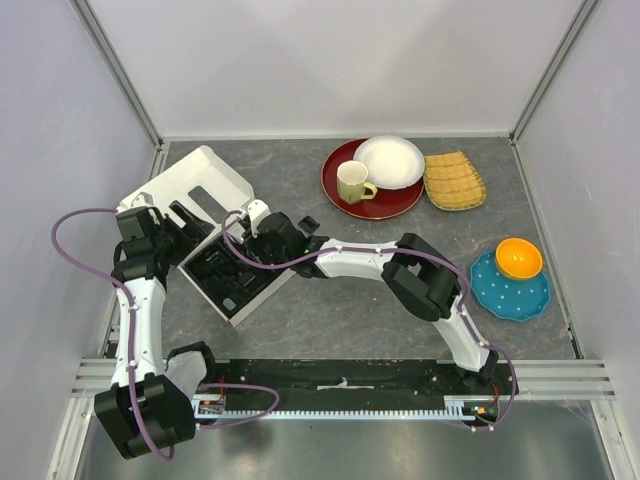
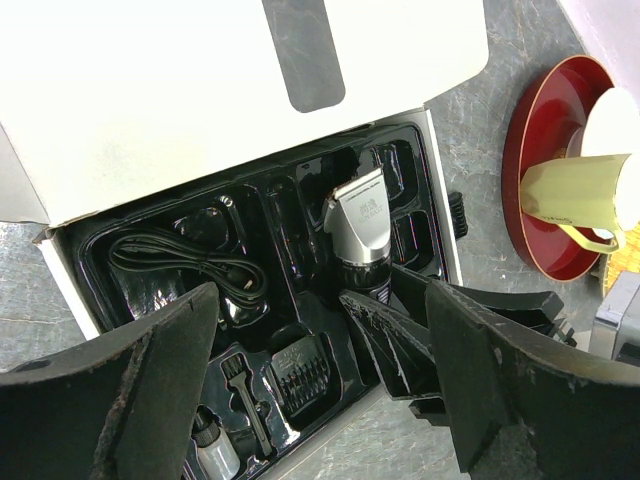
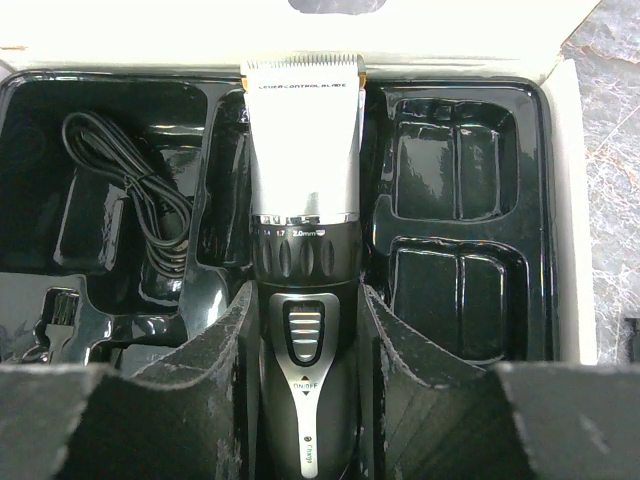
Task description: Sort the hair-cutting tools
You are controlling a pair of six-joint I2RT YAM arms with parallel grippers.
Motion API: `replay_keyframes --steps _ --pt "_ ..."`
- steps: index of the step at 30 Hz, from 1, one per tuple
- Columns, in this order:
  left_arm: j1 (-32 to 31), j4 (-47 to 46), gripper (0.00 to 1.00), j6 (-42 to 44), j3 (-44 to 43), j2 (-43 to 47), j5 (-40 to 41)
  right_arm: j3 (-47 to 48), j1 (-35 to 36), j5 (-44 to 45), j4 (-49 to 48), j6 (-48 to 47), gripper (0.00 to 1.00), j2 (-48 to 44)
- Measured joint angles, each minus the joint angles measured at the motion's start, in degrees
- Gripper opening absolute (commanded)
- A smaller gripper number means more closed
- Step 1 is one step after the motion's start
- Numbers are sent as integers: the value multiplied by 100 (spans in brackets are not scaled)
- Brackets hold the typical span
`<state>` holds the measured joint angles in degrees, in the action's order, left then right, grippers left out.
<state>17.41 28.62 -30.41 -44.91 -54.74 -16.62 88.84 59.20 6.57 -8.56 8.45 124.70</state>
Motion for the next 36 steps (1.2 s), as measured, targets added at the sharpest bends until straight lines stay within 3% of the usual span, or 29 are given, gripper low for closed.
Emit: replay_keyframes --steps 2,6,9,14,29,32,33,36 --pt "0 0 90 0 0 0 0 20 0 0 2 -17 29 39" --pt "0 0 90 0 0 0 0 138 0 55 92 -17 48 140" --pt "0 0 90 0 0 -2 0 164 0 98 120 -9 55 162" --pt "0 0 90 0 0 -2 0 190 0 111 192 -15 58 162" --pt "0 -11 89 -2 4 -37 -70 173 0 271 741 374 53 -330" --pt "-37 -11 89 -2 33 -76 -175 26 7 675 1176 597 57 -785" --pt "-87 -13 89 -2 33 -116 -179 -22 4 837 1325 664 64 -920" --pt "-251 20 89 -2 26 -221 -164 -90 -85 1248 1878 942 70 -1276"
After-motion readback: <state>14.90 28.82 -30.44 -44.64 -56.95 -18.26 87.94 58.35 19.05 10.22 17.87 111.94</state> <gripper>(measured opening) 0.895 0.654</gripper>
